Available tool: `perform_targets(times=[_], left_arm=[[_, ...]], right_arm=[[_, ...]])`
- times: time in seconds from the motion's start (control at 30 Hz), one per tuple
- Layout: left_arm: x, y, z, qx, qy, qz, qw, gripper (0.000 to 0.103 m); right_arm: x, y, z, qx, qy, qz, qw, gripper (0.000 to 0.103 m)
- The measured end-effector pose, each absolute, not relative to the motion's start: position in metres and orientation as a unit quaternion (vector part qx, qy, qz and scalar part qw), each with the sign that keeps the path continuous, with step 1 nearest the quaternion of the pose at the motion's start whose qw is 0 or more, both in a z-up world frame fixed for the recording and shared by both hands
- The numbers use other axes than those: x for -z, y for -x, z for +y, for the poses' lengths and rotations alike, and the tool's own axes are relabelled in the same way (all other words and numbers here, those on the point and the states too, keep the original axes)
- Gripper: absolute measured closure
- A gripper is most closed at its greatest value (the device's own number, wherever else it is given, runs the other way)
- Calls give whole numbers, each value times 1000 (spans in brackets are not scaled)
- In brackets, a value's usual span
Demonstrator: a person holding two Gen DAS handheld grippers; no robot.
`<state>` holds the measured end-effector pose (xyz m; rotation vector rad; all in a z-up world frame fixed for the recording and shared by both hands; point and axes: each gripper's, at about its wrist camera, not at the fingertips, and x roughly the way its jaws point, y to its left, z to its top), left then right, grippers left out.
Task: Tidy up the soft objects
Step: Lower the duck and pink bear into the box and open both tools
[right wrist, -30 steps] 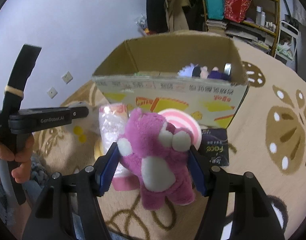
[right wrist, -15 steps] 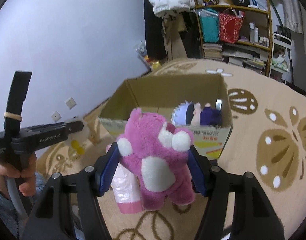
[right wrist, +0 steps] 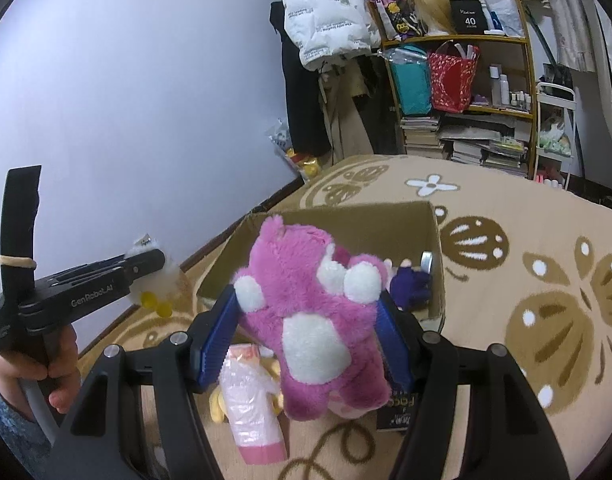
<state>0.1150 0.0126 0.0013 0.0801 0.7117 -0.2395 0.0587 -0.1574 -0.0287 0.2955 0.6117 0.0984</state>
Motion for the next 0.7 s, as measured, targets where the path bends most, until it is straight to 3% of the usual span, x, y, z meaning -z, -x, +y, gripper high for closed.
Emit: perform_targets(times=[0.7], left_arm=[[19, -143, -35, 137, -66, 324, 934, 71]], right_arm=[[28, -89, -173, -45, -146, 258, 954, 33]])
